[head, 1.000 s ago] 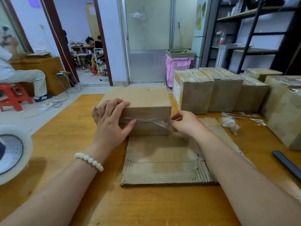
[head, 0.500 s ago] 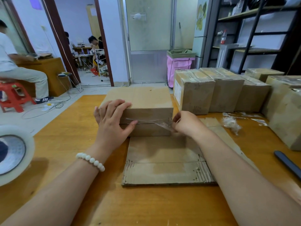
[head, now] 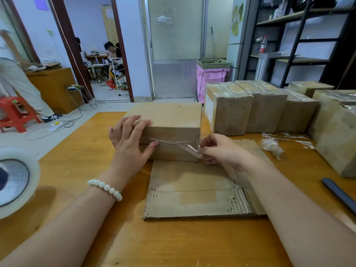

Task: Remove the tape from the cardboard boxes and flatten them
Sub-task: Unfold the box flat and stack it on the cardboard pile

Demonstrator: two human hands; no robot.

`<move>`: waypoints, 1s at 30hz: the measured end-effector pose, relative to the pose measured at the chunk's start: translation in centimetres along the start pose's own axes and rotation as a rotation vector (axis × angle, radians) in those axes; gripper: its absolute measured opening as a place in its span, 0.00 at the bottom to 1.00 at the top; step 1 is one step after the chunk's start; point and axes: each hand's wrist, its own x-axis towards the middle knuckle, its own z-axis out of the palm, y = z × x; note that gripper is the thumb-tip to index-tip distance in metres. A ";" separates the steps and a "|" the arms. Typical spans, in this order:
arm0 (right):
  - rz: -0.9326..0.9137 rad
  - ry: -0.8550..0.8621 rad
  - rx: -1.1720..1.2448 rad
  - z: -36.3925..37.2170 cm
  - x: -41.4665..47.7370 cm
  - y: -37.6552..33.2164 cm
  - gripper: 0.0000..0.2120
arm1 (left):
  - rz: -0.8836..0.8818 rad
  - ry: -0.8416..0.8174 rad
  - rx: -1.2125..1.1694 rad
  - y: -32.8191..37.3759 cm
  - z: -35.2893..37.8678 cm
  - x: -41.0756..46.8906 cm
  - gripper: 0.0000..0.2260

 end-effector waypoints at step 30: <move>-0.662 0.369 -0.224 2.3 -0.6 0.0 0.06 | 0.259 -0.111 -0.324 2.0 0.4 0.1 0.10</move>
